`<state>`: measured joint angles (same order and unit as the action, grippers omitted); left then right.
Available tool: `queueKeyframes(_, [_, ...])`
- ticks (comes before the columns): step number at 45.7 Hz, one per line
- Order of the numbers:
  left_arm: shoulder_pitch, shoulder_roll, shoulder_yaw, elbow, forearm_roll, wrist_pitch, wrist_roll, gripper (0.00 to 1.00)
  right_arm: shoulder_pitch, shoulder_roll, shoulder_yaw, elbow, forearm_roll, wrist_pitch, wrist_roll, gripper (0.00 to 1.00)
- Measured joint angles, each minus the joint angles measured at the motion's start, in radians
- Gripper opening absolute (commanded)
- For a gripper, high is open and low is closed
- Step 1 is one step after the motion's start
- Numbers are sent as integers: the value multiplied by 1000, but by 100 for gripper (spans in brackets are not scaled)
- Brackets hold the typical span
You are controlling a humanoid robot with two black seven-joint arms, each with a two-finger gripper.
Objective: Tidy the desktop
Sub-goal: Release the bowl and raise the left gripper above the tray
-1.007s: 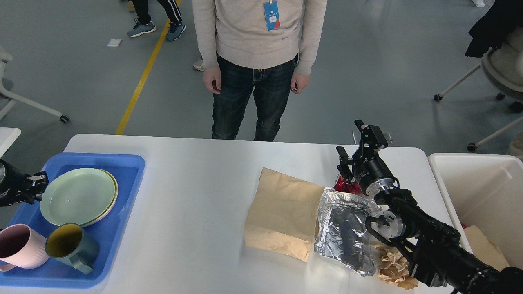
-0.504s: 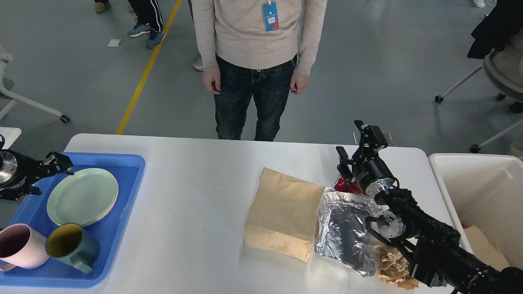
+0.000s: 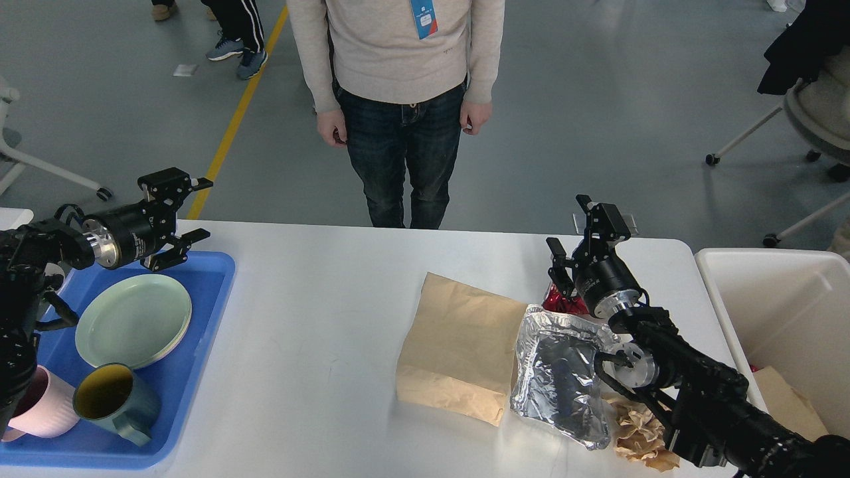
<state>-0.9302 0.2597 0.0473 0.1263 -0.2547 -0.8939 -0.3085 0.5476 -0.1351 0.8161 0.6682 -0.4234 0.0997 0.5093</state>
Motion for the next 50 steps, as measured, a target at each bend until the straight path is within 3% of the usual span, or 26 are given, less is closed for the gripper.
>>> queueKeyframes(3, [24,-21,-201,0,4,6,-8,96,0,0,0,0,0,0,0,100])
queueKeyframes(7, [38,-36,-360,0,13,21,-8,96,0,0,0,0,0,0,0,100])
queueKeyframes(13, [30,-61,-436,-1,-2,107,-16,96,0,0,0,0,0,0,0,100])
queueKeyframes(25, [-26,-130,-622,-2,-19,392,-16,96,0,0,0,0,0,0,0,100])
queueKeyframes(31, [-56,-154,-652,-2,-17,440,-16,96,0,0,0,0,0,0,0,100])
queueKeyframes(42, [-83,-161,-646,-2,-10,444,-56,96,0,-1,0,1,0,0,0,100])
queueKeyframes(50, [-138,-156,-644,-2,-8,438,-61,97,0,-2,0,1,0,0,0,100])
